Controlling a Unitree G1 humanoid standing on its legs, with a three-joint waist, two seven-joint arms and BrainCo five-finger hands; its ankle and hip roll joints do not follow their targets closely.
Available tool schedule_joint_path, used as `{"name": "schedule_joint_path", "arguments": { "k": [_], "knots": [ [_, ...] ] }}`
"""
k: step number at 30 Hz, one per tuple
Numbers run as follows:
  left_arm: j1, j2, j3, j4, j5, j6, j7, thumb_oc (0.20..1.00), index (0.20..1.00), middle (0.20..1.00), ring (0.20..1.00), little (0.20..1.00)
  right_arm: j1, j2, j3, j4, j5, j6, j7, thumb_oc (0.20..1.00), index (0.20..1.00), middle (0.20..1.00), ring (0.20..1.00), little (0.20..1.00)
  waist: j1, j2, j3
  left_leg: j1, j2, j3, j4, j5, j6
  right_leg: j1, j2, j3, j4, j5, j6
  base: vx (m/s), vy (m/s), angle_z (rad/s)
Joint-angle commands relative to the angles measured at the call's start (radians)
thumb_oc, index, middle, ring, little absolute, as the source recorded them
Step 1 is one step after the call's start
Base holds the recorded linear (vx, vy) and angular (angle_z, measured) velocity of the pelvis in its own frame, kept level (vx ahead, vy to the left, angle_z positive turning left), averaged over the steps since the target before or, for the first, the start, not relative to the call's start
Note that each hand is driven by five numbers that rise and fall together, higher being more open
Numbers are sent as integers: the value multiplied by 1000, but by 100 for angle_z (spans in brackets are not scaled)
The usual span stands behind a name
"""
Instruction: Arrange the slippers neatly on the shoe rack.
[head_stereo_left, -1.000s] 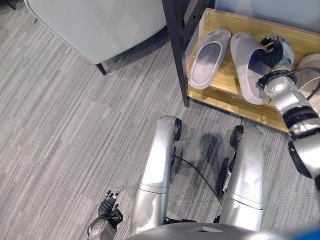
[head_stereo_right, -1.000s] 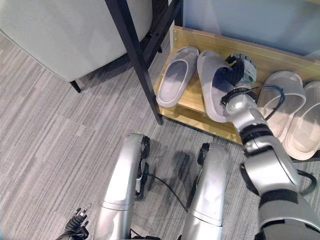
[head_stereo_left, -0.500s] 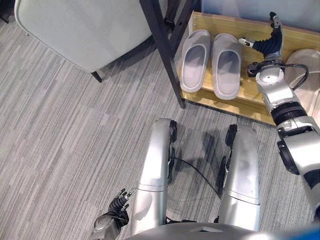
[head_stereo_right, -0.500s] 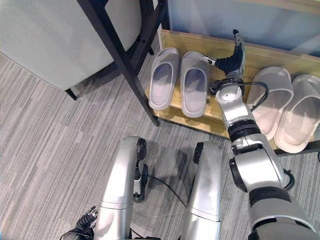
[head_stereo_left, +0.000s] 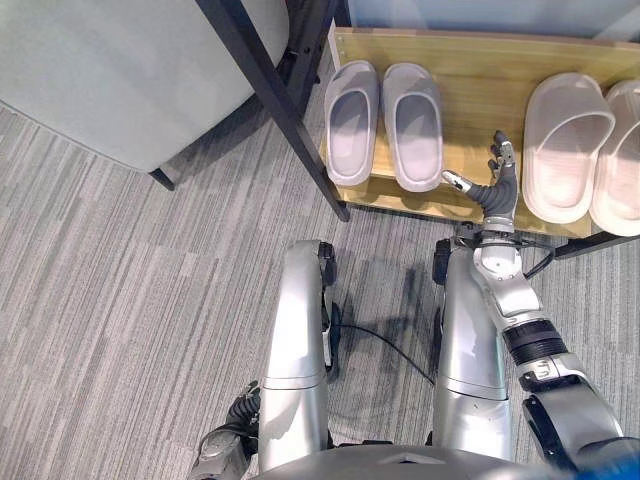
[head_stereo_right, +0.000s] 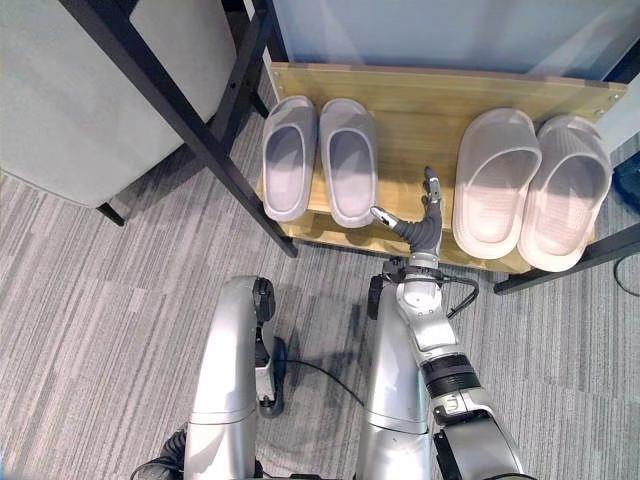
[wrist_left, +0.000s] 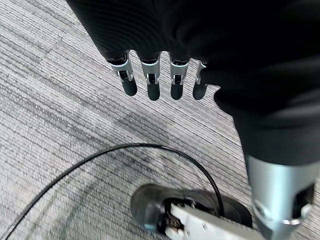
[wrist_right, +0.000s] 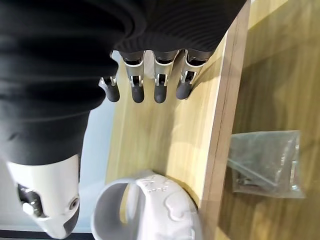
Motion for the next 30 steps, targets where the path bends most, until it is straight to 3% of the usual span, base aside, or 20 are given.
{"name": "schedule_joint_path", "arguments": {
  "k": [1, 8, 15, 21, 28, 30],
  "knots": [
    [27, -1, -33, 14, 35, -28, 8, 1000, 1000, 1000, 1000, 1000, -100, -44, 57, -86, -20, -49, 50, 1000, 1000, 1000, 1000, 1000, 51, 4, 2, -11, -58, -49, 9, 9, 50, 48, -55, 98, -4, 147, -39, 0, 0, 0],
    [-6, -7, -39, 60, 65, -20, 8, 1000, 1000, 1000, 1000, 1000, -75, 22, 112, -89, 105, -66, 140, 1000, 1000, 1000, 1000, 1000, 47, -5, -18, -11, -63, -49, 15, 5, 44, 61, -56, 104, 8, 153, -39, 0, 0, 0],
    [-44, -6, -36, 98, 100, -12, 14, 1000, 1000, 1000, 1000, 1000, -68, 71, 222, -112, 189, -38, 248, 1000, 1000, 1000, 1000, 1000, 36, -13, -10, -11, -57, -51, 34, 0, 44, 55, -41, 117, 10, 161, -37, 0, 0, 0],
    [-54, -6, -38, 104, 116, -14, 16, 1000, 1000, 1000, 1000, 1000, -69, 90, 273, -99, 155, -23, 283, 1000, 1000, 1000, 1000, 1000, 38, -8, -15, -11, -58, -50, 47, -1, 45, 56, -35, 125, 15, 169, -29, 0, 0, 0],
    [-58, -7, -28, 131, 140, -15, 12, 1000, 1000, 1000, 1000, 1000, -78, 61, 239, -113, 95, -25, 269, 1000, 1000, 1000, 1000, 1000, 44, 0, -23, -11, -70, -53, 35, 12, 42, 69, -44, 131, 10, 173, -29, -4, -1, 0],
    [-64, -17, 6, 159, 168, -11, 20, 1000, 1000, 1000, 1000, 1000, -35, 17, 173, -186, -93, -24, 179, 1000, 1000, 1000, 1000, 1000, 37, 2, -40, -10, -70, -54, -12, 27, 42, 83, -57, 124, -40, 182, -32, -45, 7, 1]
  ]
}}
